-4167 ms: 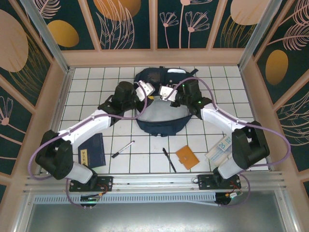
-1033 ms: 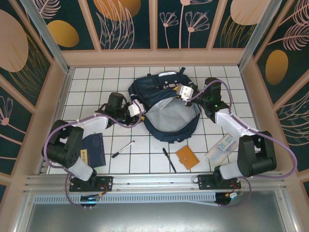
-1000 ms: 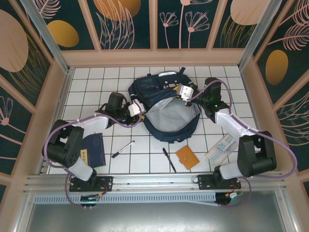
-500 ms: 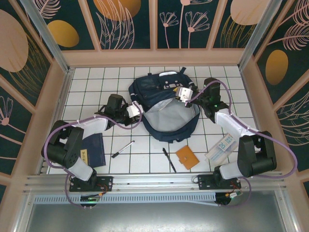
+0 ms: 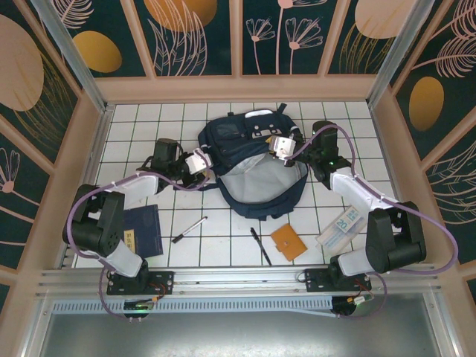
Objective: Pack the student bag
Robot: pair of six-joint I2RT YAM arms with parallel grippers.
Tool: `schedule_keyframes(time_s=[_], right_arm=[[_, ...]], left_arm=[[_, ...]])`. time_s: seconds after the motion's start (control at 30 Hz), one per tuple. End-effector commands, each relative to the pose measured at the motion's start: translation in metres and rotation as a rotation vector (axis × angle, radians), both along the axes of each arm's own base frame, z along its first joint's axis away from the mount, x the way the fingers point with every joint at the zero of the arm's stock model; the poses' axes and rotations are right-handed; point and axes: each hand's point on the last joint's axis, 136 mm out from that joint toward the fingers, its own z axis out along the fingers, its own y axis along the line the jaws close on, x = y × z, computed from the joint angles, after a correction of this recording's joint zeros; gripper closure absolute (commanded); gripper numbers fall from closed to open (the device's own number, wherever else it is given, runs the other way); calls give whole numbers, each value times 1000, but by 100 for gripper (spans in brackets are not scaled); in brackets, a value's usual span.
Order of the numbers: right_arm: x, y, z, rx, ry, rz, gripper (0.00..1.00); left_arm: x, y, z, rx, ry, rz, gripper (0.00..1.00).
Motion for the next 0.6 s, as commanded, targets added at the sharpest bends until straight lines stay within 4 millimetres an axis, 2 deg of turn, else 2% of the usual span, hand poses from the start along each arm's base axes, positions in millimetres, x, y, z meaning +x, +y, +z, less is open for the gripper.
schedule_keyframes(time_s=[0.0, 0.1, 0.23, 0.43, 0.57], right_arm=[[0, 4, 27, 39, -75, 13, 100], [0, 5, 30, 55, -72, 21, 100], [-1, 7, 34, 76, -66, 30, 100], [-4, 8, 37, 91, -66, 38, 100], [-5, 8, 39, 107, -68, 41, 100]], left_arm=[[-26, -15, 11, -41, -11, -95, 46], [-30, -14, 6, -32, -66, -79, 41], [-26, -19, 0, -29, -53, -62, 45], [-9, -25, -5, 4, -84, -4, 47], [-8, -32, -4, 13, -85, -25, 50]])
